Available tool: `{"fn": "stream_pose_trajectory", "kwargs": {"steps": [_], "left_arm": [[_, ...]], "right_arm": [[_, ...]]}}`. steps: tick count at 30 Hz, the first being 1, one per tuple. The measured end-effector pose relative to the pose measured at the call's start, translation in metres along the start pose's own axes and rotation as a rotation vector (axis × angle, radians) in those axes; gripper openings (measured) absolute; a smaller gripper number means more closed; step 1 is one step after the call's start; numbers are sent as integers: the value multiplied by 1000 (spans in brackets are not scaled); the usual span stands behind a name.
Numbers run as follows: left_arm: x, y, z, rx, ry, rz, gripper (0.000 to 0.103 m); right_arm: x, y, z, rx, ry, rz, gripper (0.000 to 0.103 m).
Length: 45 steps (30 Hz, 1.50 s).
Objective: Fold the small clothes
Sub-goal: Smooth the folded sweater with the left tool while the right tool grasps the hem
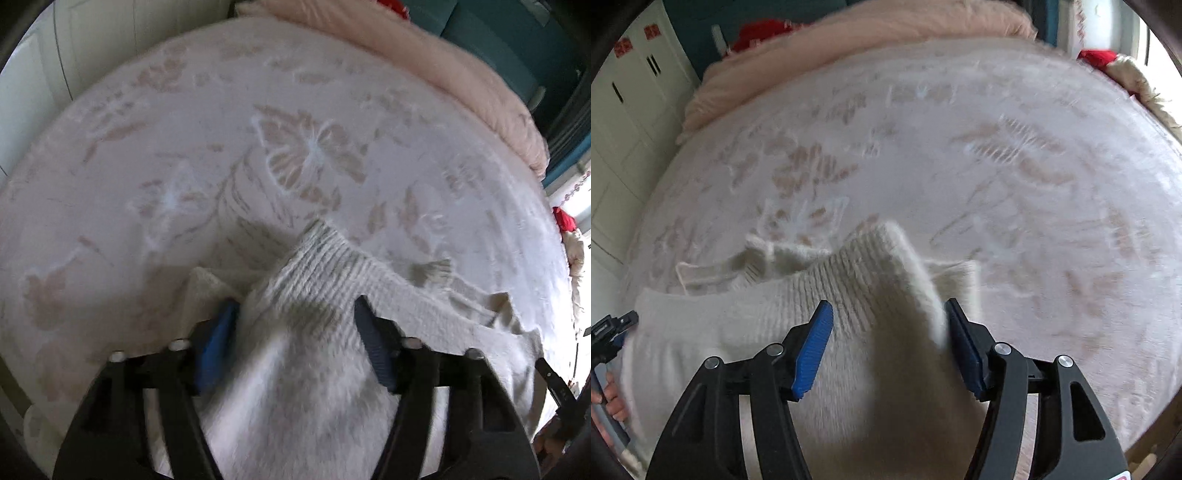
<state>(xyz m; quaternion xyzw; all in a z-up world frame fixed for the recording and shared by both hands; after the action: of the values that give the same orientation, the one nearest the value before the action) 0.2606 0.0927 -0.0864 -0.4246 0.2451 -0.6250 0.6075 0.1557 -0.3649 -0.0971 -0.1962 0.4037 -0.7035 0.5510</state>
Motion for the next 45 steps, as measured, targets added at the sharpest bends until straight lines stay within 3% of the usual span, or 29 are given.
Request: {"fn": "stream_pose_trajectory", "kwargs": {"steps": [2, 3, 6, 8, 11, 13, 16, 18, 20, 22, 26, 28, 30, 32, 33, 36, 38, 39, 41, 43, 44, 45], "left_arm": [[3, 7, 1, -22, 24, -22, 14], [3, 3, 4, -8, 28, -36, 11], [6, -24, 18, 82, 51, -83, 11], [4, -29, 25, 101, 54, -74, 11], [1, 0, 24, 58, 70, -20, 11], [-1, 30, 15, -7, 77, 14, 12], [3, 25, 12, 47, 95, 37, 17], [4, 2, 13, 64, 94, 22, 27], [5, -24, 12, 111, 117, 41, 31], [9, -51, 4, 138, 120, 18, 35], [39, -82, -48, 65, 113, -126, 35], [55, -84, -80, 22, 143, -157, 36], [66, -78, -111, -25, 206, -151, 38], [69, -78, -128, 42, 294, -103, 39], [68, -77, -130, 50, 311, -92, 40], [57, -77, -127, 46, 287, -84, 40], [48, -77, -123, 42, 258, -79, 40], [45, -75, -120, 41, 247, -80, 40], [38, -73, -123, 43, 230, -98, 40], [38, -73, -127, 59, 238, -94, 40], [40, -74, -127, 68, 239, -83, 40], [42, -74, -127, 69, 233, -78, 40]], "right_arm": [[-7, 4, -2, -18, -32, 17, 14], [-12, -2, 3, 4, -56, 27, 11], [-10, -46, 21, 135, -21, 117, 9], [3, -67, 31, 213, 14, 106, 9], [33, -34, 26, 144, 74, 48, 9], [47, 19, 4, -7, 89, 12, 10], [42, 2, 7, 60, 114, 33, 22], [38, -27, 11, 111, 131, 24, 24], [28, -58, 8, 177, 97, 25, 28], [7, -78, -6, 184, 72, 91, 27], [-59, -87, -57, 97, 12, 247, 25], [-92, -84, -82, 44, -20, 311, 25], [-128, -80, -106, -1, -86, 357, 25], [-146, -76, -118, -14, -146, 384, 21], [-145, -73, -118, 5, -180, 343, 18], [-98, -63, -107, 35, -92, 226, 14], [-37, -72, -98, 79, 39, 126, 8], [-14, -78, -97, 98, 73, 79, 10], [38, -87, -100, 122, 132, -49, 1], [82, -86, -110, 82, 208, -119, 7], [95, -87, -114, 62, 263, -127, 18], [105, -94, -116, 72, 326, -110, 18]]}}
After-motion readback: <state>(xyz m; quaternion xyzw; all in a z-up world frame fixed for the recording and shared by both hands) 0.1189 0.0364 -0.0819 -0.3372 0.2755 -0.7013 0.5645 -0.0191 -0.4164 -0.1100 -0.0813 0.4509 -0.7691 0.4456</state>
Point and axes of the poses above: each gripper's, at about its wrist camera, not at the fingertips, and y roughly the way its jaws point, x to its right, z to its top, the point moved 2 cm from there along y, roughly the way its jaws point, and after that the axes turned 10 degrees about x, right-handed, at the moved point
